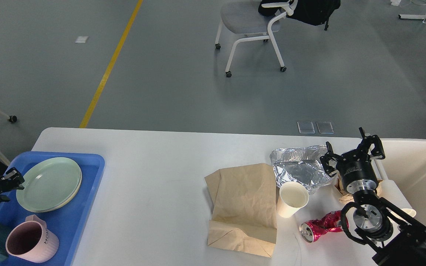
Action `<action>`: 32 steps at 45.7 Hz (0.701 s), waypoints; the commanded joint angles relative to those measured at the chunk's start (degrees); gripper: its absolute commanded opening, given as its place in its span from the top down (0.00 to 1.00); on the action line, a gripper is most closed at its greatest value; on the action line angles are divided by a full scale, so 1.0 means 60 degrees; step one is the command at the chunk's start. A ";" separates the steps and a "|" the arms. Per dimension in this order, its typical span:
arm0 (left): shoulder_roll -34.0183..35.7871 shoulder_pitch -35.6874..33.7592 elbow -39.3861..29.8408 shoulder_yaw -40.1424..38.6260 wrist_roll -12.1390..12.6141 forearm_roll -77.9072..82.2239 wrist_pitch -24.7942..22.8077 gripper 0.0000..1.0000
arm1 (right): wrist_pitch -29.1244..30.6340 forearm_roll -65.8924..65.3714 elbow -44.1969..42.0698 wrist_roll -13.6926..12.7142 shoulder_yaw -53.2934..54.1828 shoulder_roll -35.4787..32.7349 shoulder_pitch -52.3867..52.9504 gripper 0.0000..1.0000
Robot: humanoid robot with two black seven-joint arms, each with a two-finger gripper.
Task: Tidy desktop
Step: 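Lift the green plate and stack it onto the pink plate in the tray, then release the green plate and raise the left gripper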
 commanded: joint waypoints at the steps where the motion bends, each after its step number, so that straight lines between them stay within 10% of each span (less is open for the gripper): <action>1: 0.0092 -0.0162 -0.0094 -0.0008 -0.0011 0.0026 -0.0112 0.08 | 0.0000 0.0000 0.0000 -0.0003 0.0000 -0.0001 0.0000 0.00; 20: 0.0766 -0.2038 -0.0329 -0.0885 -0.0026 0.0099 -0.2148 0.04 | 0.0000 0.0000 0.0000 -0.0003 0.0000 -0.0001 0.0000 0.00; 32: 0.1117 -0.1058 -0.0270 -0.5407 -0.0202 0.0011 -0.2089 0.04 | 0.0000 0.0000 0.0000 -0.0003 0.0000 -0.0001 0.0000 0.00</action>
